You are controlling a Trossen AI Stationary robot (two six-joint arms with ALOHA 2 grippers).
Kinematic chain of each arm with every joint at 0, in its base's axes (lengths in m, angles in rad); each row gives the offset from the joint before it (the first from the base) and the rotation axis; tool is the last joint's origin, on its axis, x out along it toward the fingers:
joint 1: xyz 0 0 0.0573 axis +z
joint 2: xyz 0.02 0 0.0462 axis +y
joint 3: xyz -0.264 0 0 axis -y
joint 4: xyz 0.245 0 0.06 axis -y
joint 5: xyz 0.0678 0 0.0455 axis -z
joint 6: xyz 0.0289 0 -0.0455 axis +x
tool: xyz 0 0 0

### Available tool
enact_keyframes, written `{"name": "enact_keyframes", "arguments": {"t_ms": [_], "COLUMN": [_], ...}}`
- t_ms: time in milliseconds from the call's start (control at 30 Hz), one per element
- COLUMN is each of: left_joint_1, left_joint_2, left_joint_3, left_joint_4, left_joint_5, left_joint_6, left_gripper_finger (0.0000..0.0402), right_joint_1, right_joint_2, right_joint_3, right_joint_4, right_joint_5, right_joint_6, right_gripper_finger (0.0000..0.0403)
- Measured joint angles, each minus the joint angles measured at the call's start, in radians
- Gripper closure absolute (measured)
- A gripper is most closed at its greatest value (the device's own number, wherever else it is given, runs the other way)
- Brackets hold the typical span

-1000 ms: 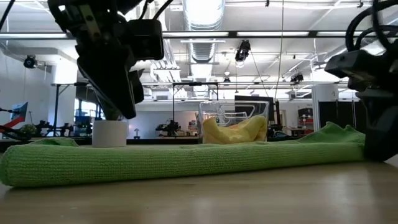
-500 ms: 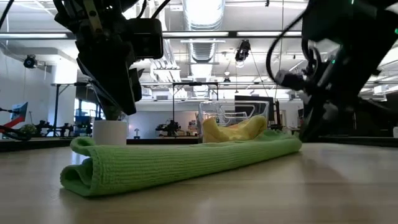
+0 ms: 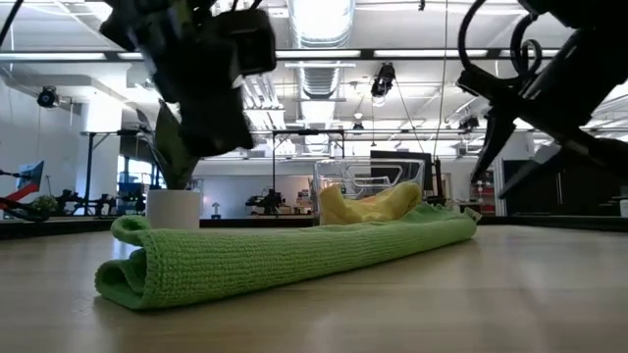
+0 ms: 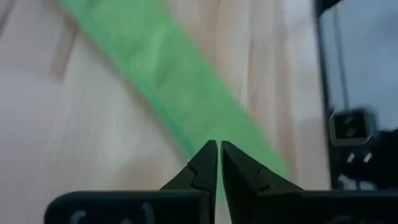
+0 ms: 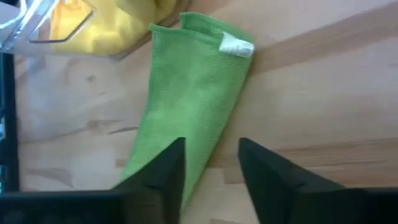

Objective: Fold microfiber towels
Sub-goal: Fold the green towel

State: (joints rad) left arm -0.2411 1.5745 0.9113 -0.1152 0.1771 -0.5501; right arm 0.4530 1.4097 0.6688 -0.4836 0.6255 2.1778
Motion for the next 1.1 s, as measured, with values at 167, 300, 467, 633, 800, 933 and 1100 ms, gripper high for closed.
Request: {"name": "enact_keyframes", "arguments": {"t_ms": [167, 300, 467, 633, 800, 933, 1100], "left_joint_1": [0.024, 0.034, 0.038, 0.039, 0.038, 0.039, 0.039], "left_joint_2": [-0.001, -0.001, -0.001, -0.001, -0.001, -0.001, -0.001], "left_joint_3": [0.023, 0.032, 0.032, 0.032, 0.032, 0.032, 0.032], "left_joint_4": [0.042, 0.039, 0.027, 0.022, 0.024, 0.028, 0.030], "left_joint_5": [0.000, 0.001, 0.001, 0.007, 0.008, 0.008, 0.001], "left_joint_6": [0.006, 0.006, 0.006, -0.033, -0.046, -0.048, -0.071], "left_gripper_finger": [0.0395, 0.0395, 0.0395, 0.0395, 0.0395, 0.0395, 0.0395], "right_joint_1": [-0.010, -0.025, -0.085, -0.133, -0.168, -0.199, -0.232], "right_joint_2": [0.002, 0.017, 0.049, 0.062, 0.062, 0.062, 0.062], "right_joint_3": [-0.052, -0.118, -0.185, -0.196, -0.202, -0.204, -0.202], "right_joint_4": [0.091, 0.242, 0.398, 0.413, 0.415, 0.414, 0.418], "right_joint_5": [-0.026, -0.049, -0.047, -0.058, -0.065, -0.082, -0.119], "right_joint_6": [0.031, 0.053, 0.058, 0.060, 0.054, 0.043, 0.021], "right_gripper_finger": [0.0179, 0.0116, 0.0079, 0.0078, 0.0078, 0.0078, 0.0078]}}
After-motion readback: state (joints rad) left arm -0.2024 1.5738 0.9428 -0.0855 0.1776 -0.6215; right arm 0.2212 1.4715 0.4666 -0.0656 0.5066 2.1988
